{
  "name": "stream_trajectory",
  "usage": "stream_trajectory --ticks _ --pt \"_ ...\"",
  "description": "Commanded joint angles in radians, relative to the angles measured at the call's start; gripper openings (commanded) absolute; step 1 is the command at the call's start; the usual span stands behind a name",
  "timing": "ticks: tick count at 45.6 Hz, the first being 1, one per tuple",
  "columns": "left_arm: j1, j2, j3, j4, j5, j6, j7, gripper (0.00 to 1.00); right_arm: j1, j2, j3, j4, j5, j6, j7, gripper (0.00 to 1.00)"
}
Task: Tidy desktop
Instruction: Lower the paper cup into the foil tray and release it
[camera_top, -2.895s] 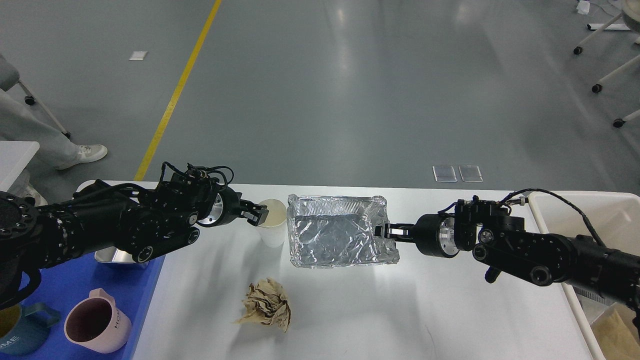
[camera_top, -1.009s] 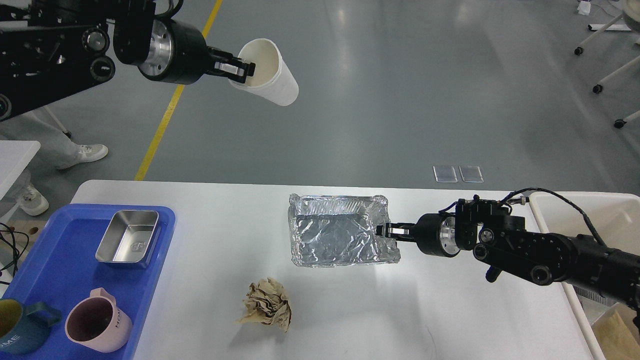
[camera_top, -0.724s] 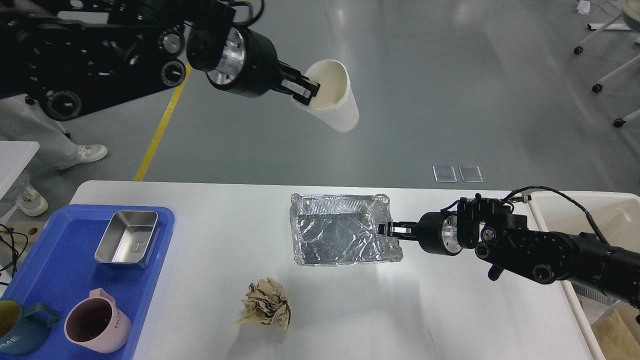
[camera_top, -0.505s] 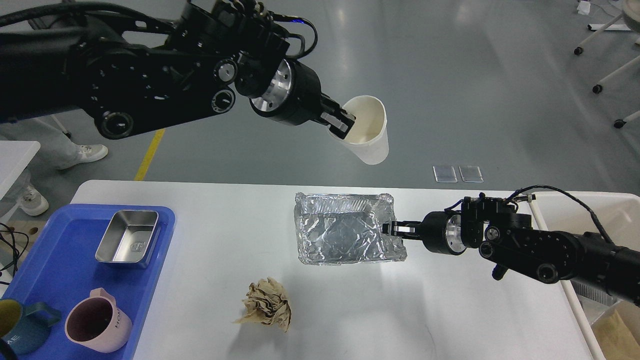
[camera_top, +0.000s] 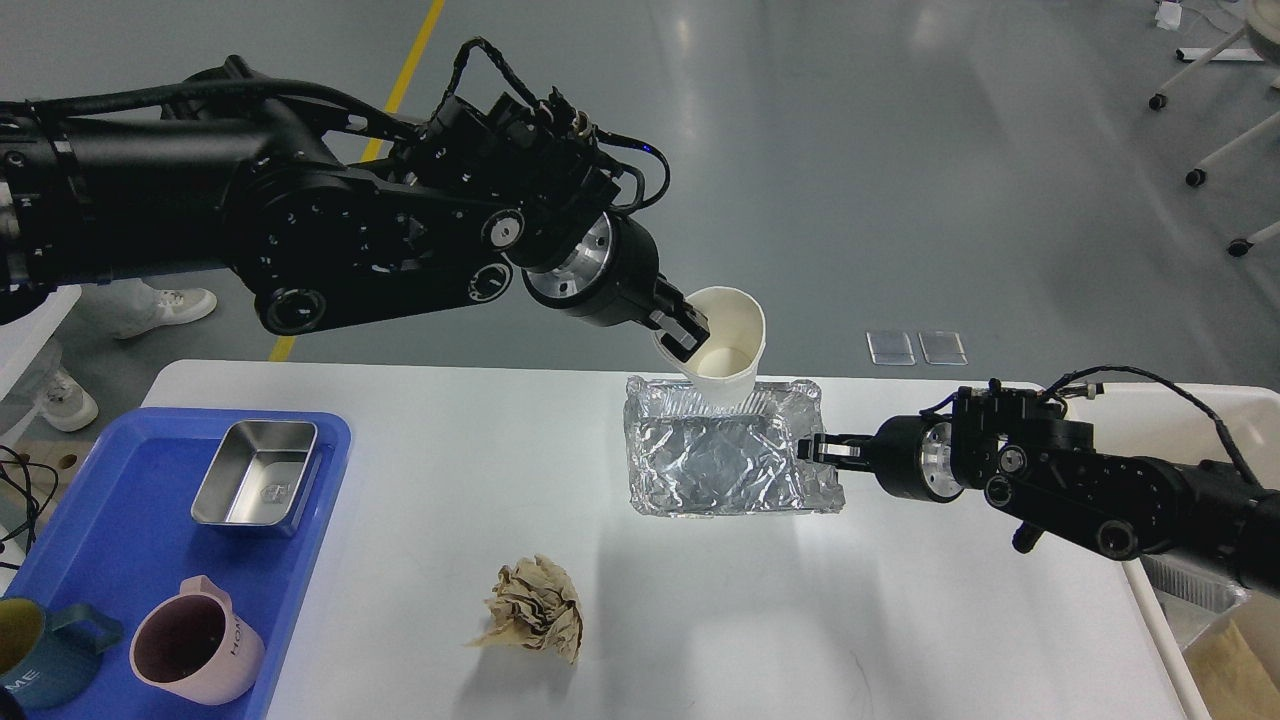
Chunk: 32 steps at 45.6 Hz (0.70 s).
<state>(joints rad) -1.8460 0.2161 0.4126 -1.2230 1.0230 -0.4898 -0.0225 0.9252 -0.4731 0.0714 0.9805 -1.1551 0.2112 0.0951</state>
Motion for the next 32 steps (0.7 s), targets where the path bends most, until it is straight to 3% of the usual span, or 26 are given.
stream_trajectory --ticks 1,13,32 --pt "0.033 -0.021 0.029 0.010 0.003 0.008 0.001 0.06 0.011 -0.007 0.001 0.001 0.002 0.001 -0.002 0.00" --pt "0.132 -0.061 0.035 0.042 0.019 0.056 0.006 0.07 0.018 -0.012 0.004 0.015 0.003 0.002 -0.002 0.00" --pt "0.223 -0.202 0.035 0.210 0.017 0.103 0.009 0.08 0.029 -0.002 0.004 0.075 0.005 0.004 -0.002 0.00"
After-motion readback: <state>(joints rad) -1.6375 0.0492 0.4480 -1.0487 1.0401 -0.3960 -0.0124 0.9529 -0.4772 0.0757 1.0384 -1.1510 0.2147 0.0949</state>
